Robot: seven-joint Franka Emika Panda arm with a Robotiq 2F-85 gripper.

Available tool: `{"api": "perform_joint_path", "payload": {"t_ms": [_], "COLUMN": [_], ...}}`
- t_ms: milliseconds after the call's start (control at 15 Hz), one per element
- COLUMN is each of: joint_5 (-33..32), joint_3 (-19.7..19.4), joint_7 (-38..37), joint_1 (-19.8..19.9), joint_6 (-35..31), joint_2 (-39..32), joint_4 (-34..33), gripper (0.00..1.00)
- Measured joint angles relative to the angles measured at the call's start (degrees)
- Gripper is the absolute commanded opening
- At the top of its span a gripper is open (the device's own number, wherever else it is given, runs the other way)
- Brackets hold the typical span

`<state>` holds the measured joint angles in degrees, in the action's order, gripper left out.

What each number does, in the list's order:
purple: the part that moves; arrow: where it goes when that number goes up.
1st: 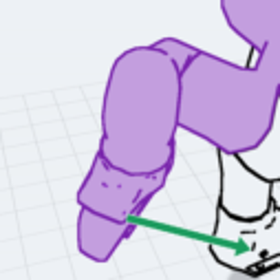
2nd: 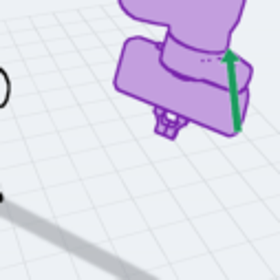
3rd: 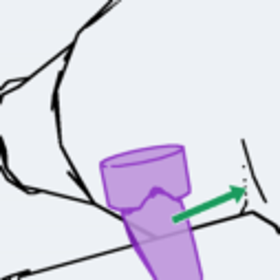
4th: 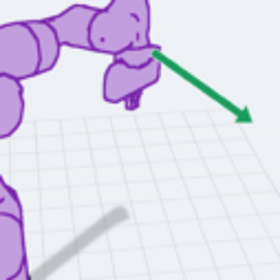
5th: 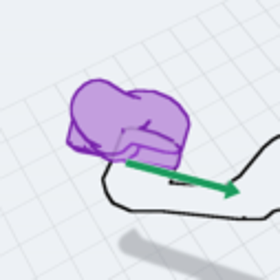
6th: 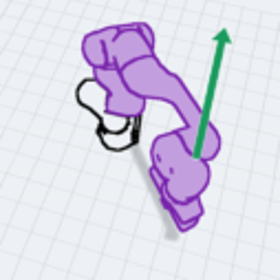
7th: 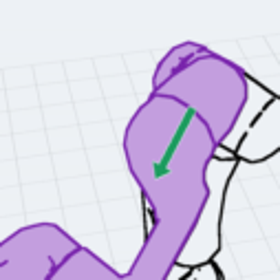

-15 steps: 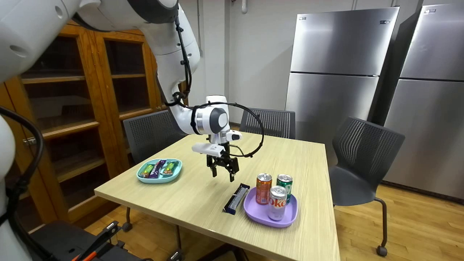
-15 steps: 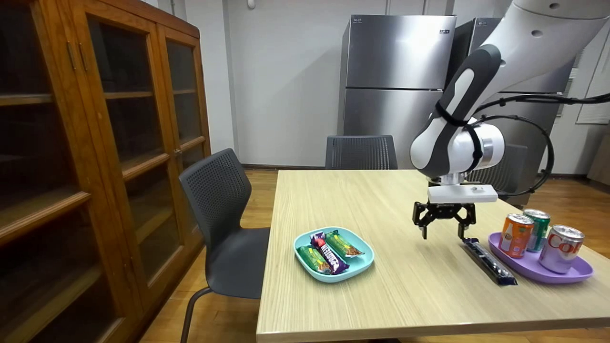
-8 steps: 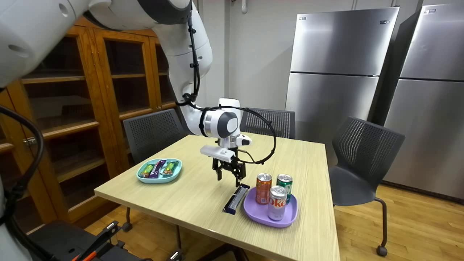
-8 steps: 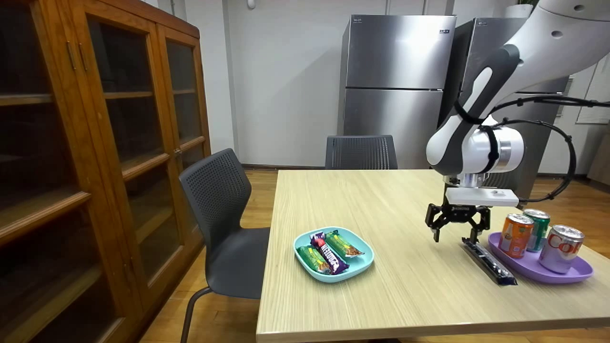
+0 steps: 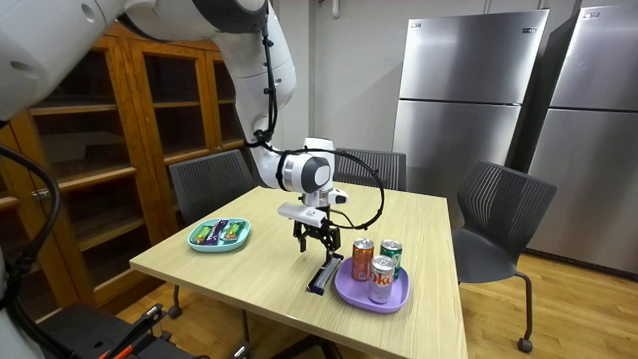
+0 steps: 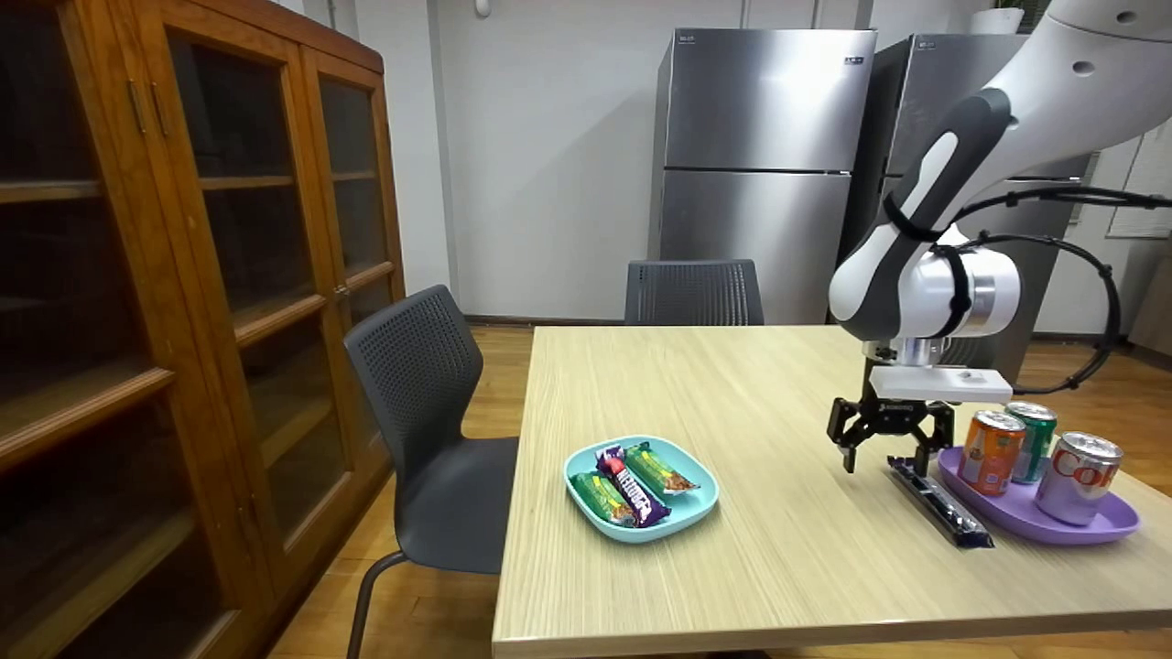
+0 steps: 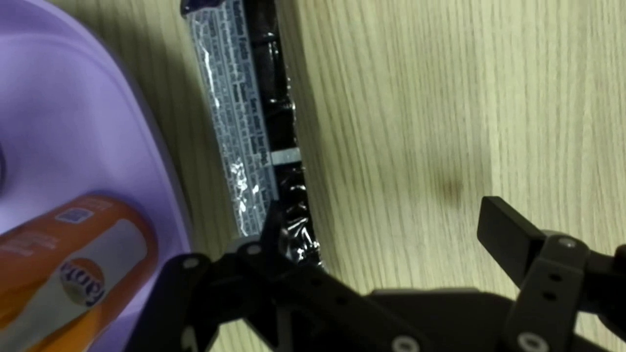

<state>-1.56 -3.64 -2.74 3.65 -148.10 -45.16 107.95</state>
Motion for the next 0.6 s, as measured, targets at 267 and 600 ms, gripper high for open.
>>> {"api": "perform_joint_path", "payload": {"t_ms": [267, 600], "joint_5": [0.0, 0.0], "joint_3": [-0.1, -0.8], "joint_7": [0.0, 0.0], "joint_1": [0.1, 0.5], "joint_6": [0.0, 0.0], "joint_2": [0.1, 0.5], "joint_4": [0.8, 1.7], "gripper": [1.0, 1.0]}}
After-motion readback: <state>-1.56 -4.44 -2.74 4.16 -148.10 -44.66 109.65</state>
